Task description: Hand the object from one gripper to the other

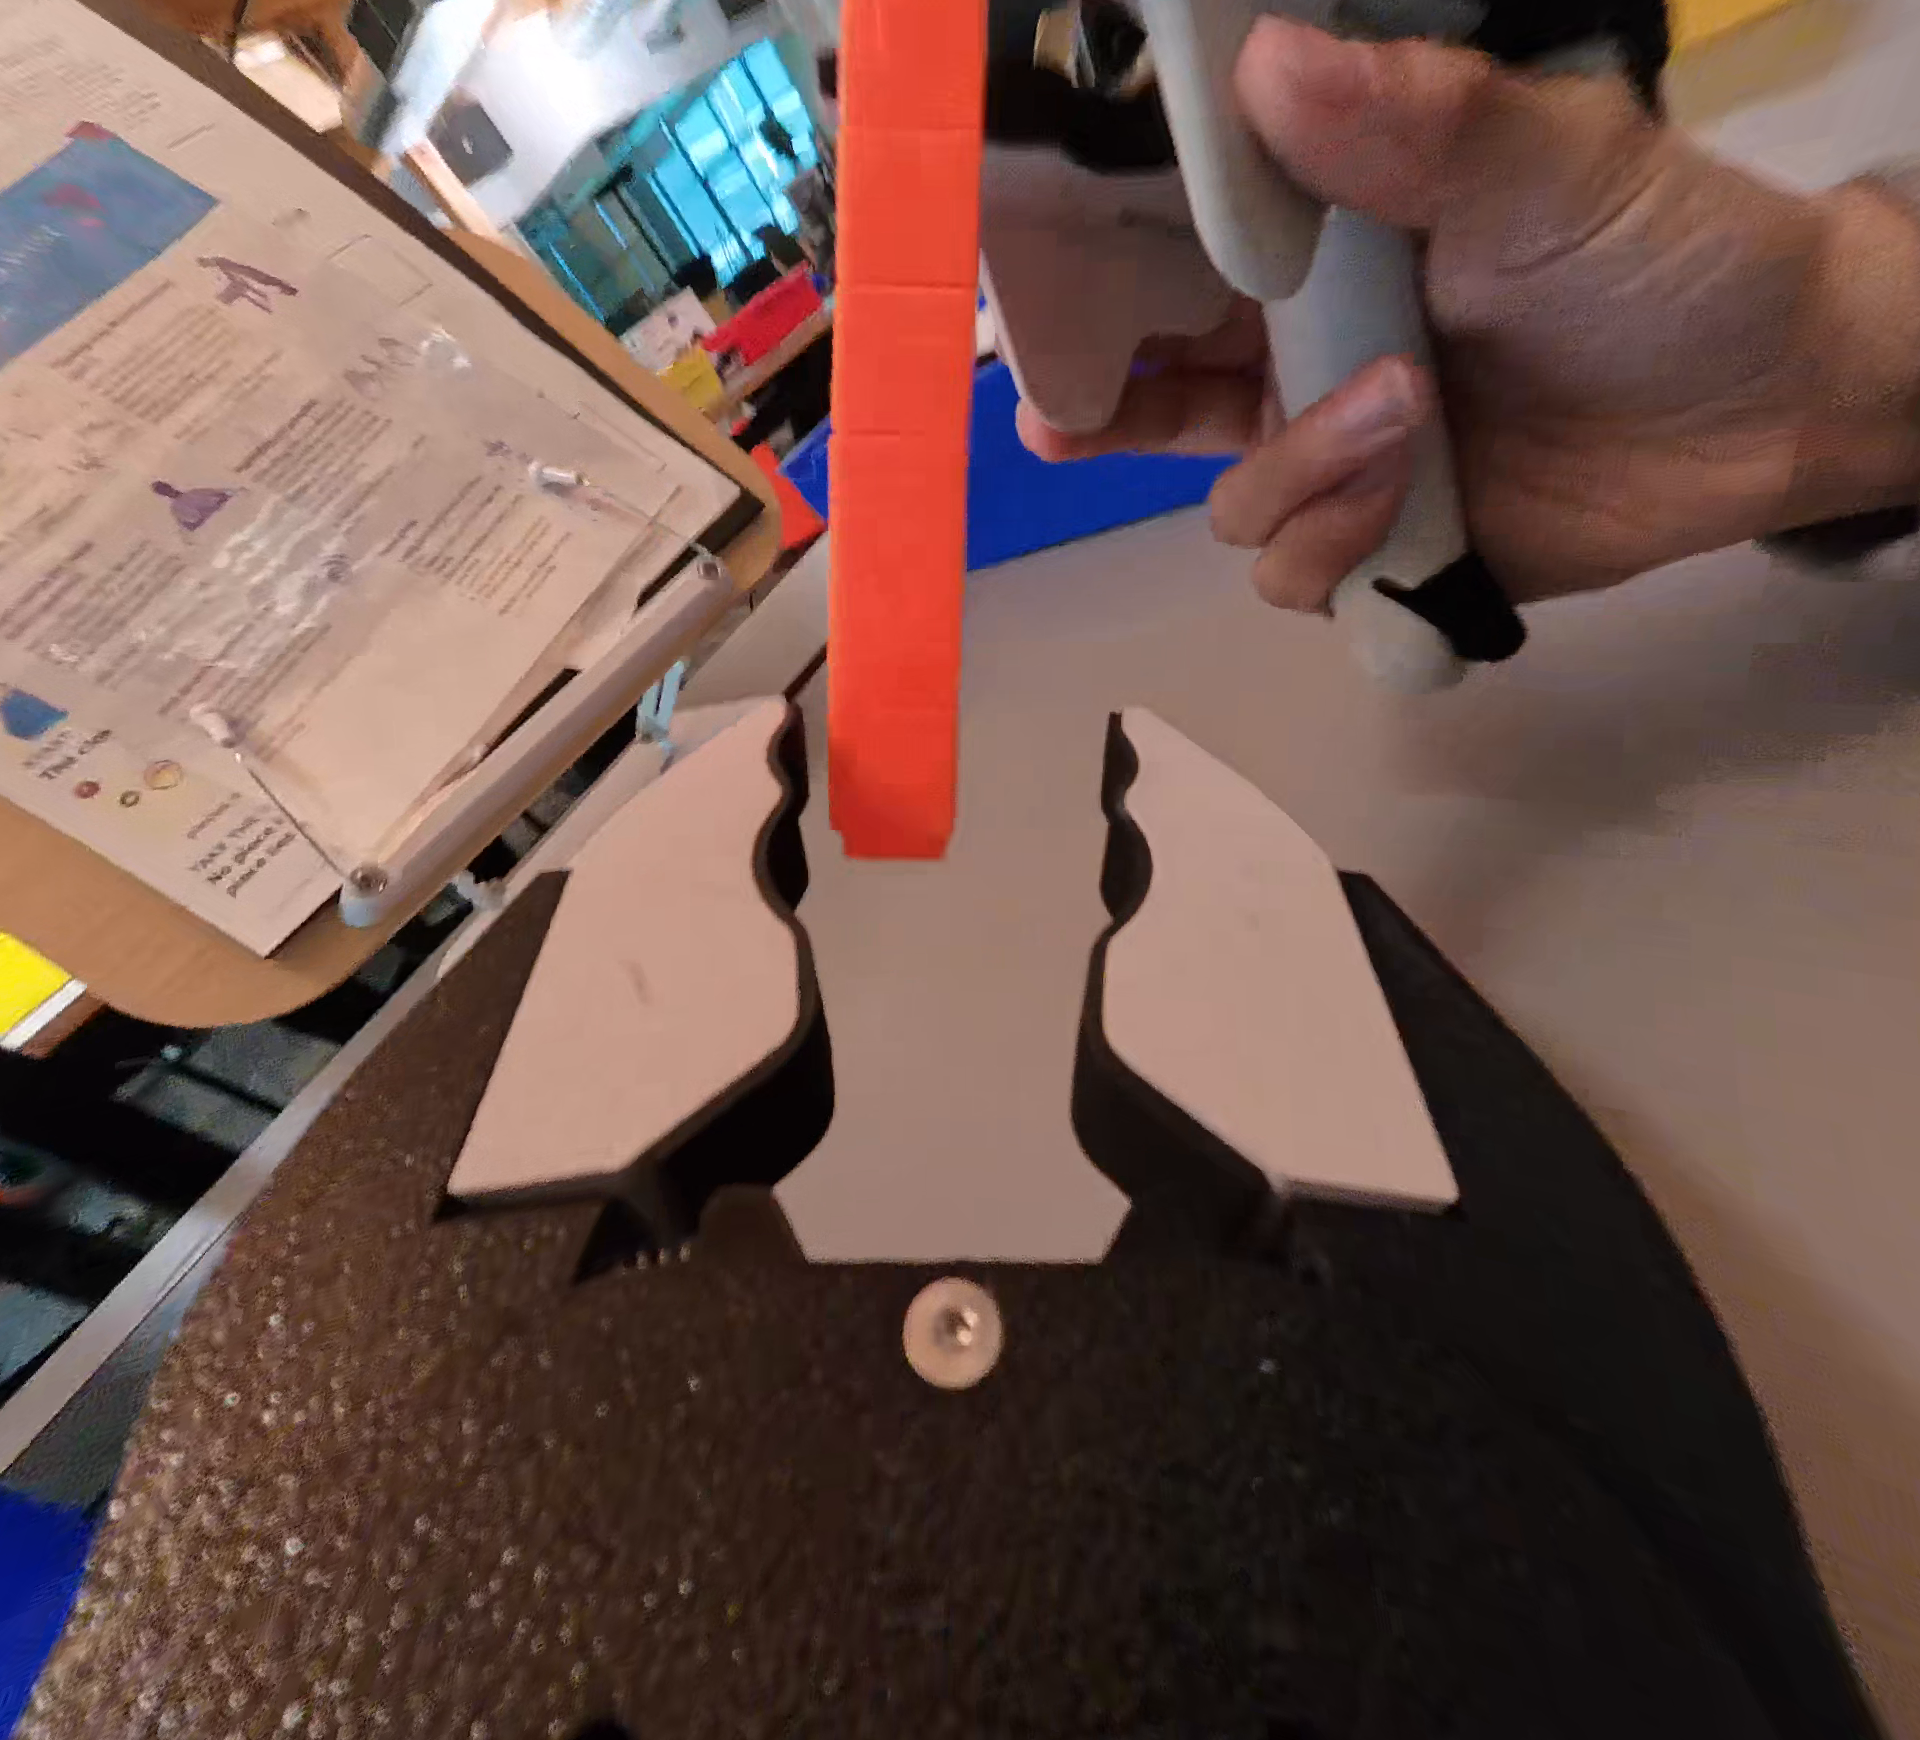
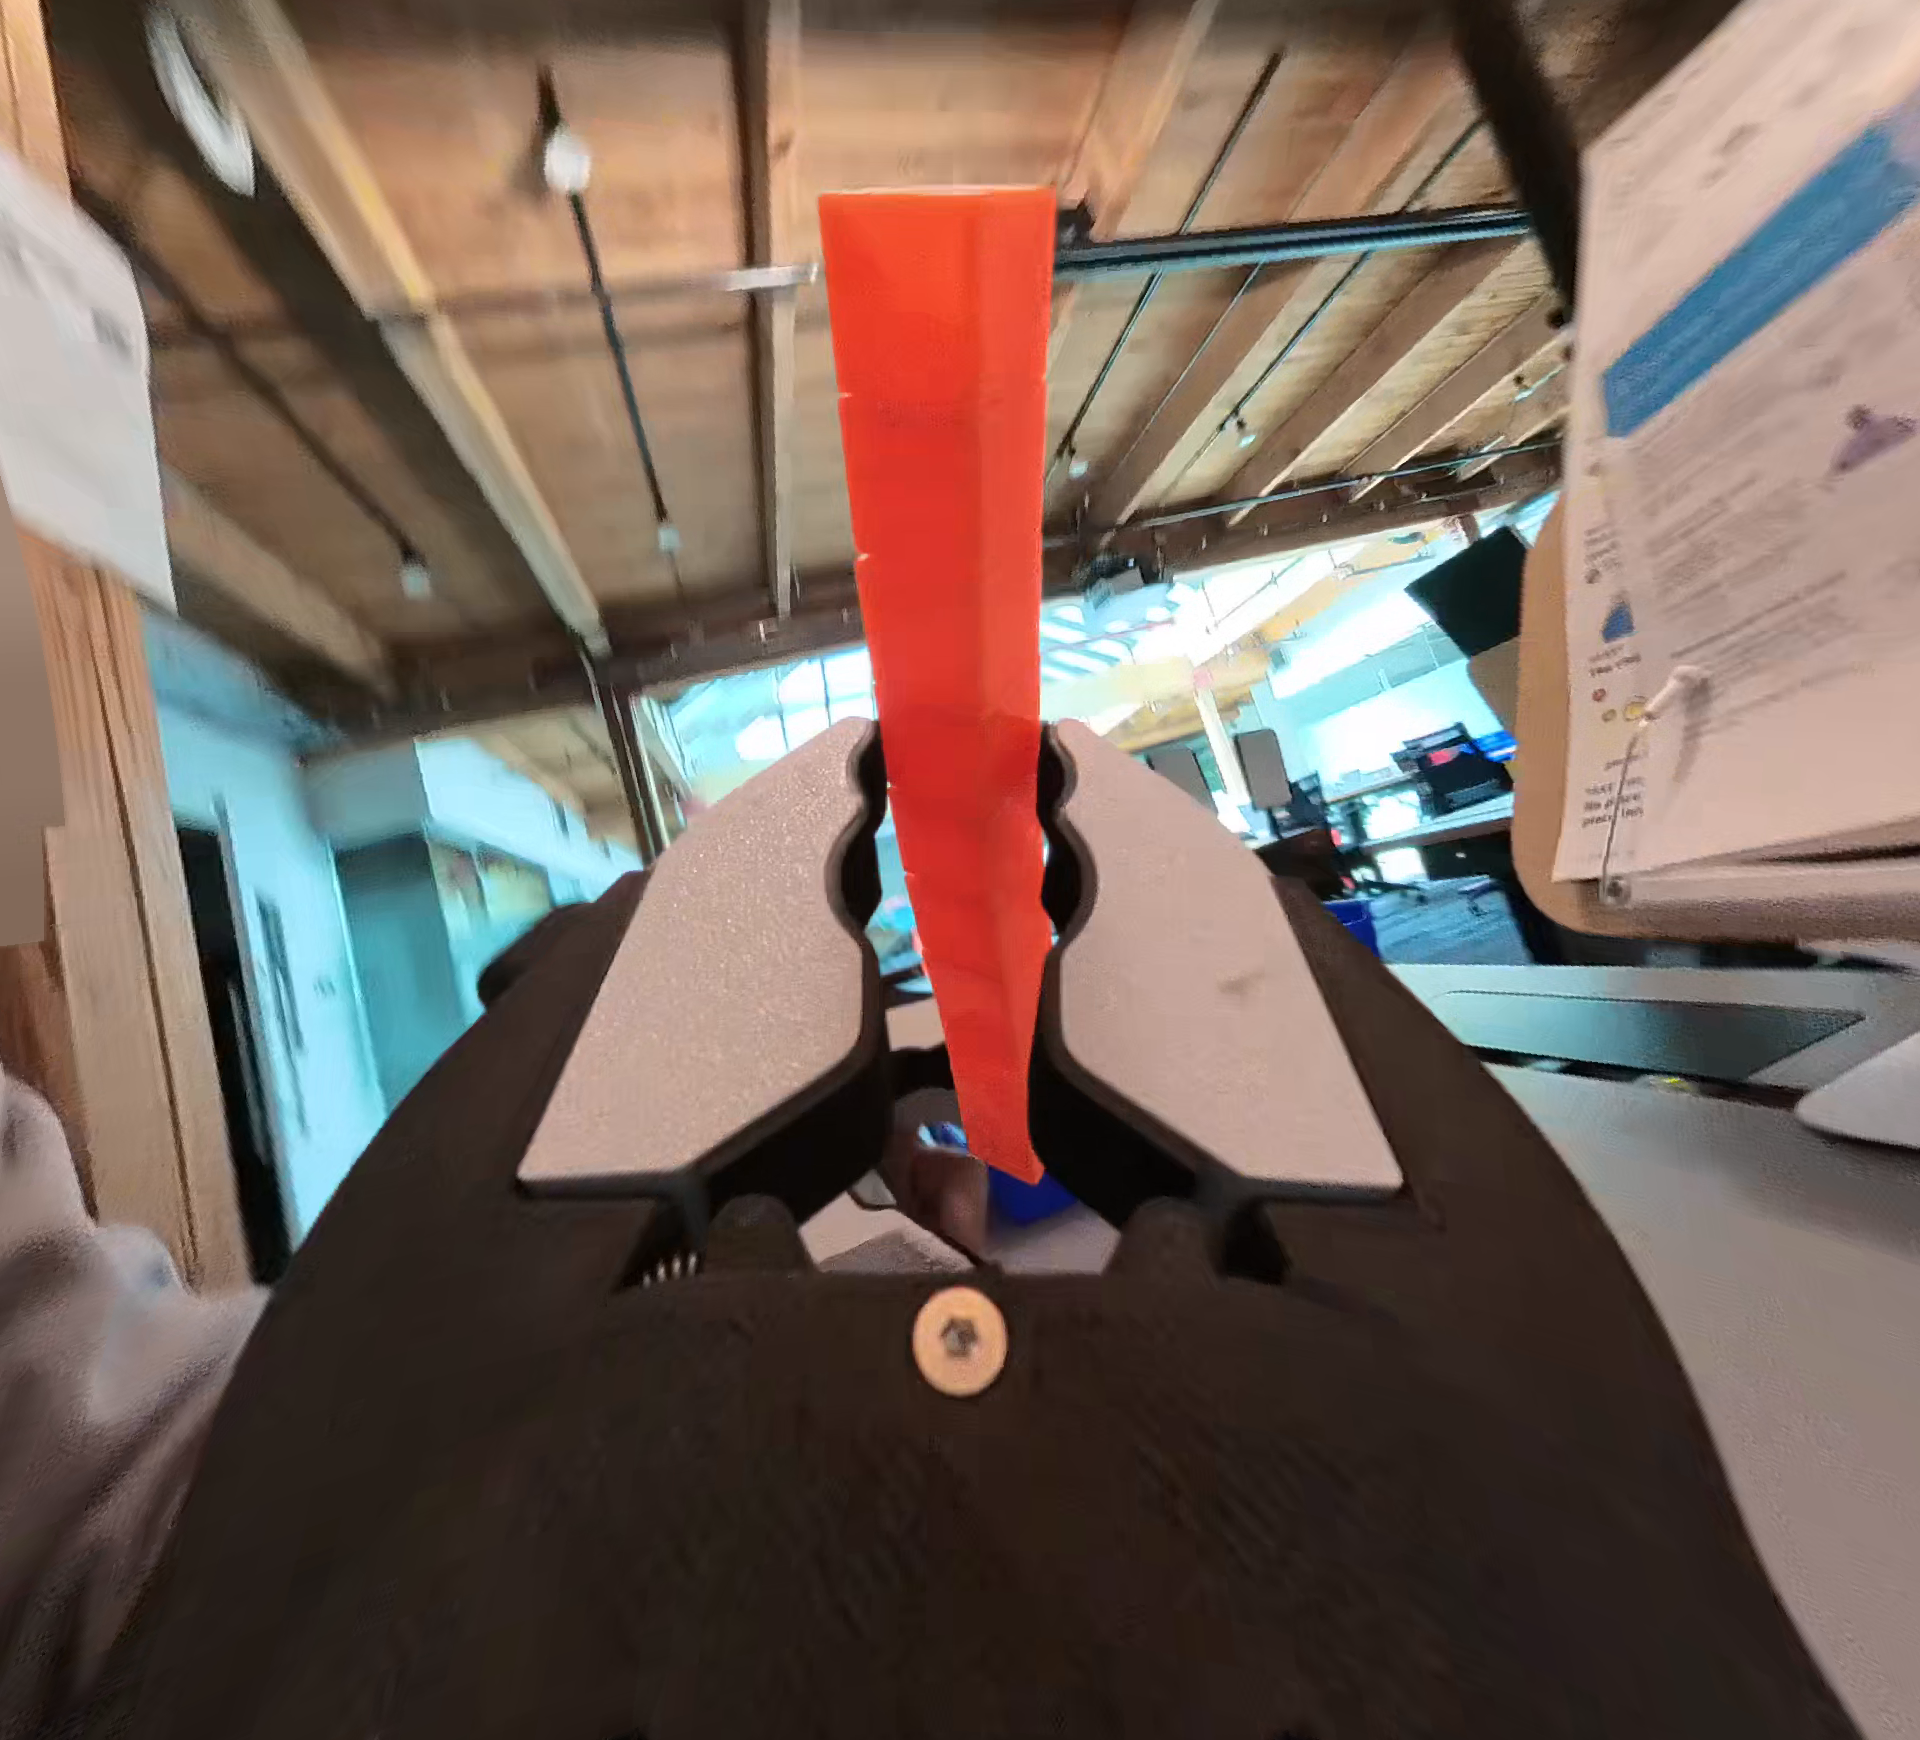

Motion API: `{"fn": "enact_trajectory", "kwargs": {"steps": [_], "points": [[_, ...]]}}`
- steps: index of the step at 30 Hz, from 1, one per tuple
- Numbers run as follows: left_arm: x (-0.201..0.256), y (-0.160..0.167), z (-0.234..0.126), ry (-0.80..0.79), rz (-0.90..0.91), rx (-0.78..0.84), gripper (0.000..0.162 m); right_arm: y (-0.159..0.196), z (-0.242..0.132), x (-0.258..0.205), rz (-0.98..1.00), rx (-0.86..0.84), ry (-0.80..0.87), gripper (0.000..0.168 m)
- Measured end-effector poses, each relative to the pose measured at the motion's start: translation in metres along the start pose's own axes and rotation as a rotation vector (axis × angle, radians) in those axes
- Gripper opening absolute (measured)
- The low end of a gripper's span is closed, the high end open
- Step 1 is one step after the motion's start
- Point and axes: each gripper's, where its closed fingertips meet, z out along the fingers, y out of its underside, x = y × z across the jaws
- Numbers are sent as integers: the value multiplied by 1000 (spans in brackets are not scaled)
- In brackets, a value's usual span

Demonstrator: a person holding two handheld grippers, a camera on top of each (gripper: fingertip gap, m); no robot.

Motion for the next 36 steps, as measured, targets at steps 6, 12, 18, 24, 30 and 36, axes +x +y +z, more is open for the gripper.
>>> {"fn": "enact_trajectory", "kwargs": {"steps": [6,12,18,24,30,36], "points": [[1,-15,-1,-61,49,112,51,14,2,7,411,32,-78,28],[-1,-35,-13,-56,25,236,23,22,5,-1,458,-3,-128,28],[-13,-33,-19,34,-204,228,23,14,-2,21,-3,-73,113,67],[-8,-11,-37,351,-372,108,23,35,-31,39,-840,-640,152,101],[0,15,-46,442,-323,-35,23,53,-40,44,-1117,-816,126,101],[10,19,-32,422,-321,-102,23,70,-33,47,-1565,-874,116,79]]}}
